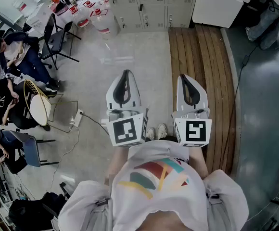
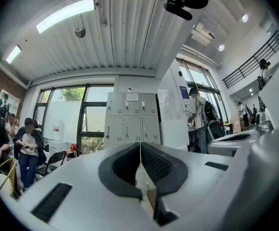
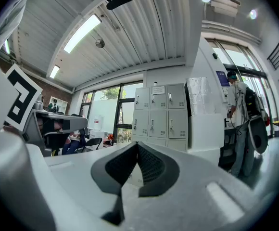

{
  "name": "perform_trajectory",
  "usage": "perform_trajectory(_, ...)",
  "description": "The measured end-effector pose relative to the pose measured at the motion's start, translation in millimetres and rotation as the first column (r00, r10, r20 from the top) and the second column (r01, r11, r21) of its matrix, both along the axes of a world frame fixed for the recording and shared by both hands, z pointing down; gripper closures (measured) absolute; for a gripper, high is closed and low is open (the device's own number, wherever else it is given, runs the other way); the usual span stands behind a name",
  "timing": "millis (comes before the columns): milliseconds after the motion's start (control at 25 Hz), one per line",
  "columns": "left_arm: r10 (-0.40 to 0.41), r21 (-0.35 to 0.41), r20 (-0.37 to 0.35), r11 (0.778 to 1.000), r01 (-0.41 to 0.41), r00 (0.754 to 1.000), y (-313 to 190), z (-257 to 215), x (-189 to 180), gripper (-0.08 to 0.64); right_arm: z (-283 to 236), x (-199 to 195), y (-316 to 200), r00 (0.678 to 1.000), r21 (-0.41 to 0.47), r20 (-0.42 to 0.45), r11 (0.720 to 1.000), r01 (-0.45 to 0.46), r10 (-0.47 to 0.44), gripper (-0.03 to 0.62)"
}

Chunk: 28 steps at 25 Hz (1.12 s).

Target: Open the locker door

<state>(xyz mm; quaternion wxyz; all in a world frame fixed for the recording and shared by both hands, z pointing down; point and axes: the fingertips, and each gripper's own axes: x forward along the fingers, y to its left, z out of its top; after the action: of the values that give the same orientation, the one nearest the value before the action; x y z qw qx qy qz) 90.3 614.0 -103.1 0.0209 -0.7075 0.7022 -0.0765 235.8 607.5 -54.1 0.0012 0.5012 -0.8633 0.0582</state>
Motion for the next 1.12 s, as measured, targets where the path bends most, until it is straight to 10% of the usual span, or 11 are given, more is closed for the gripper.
perform_trajectory(1120,-0.086,0.013,-0.013,0.996,0.086,0.996,-127,42,-48,0.541,43,-7,-117,0.999,0.012,0.010,0.999,0.047,-0.047,0.588)
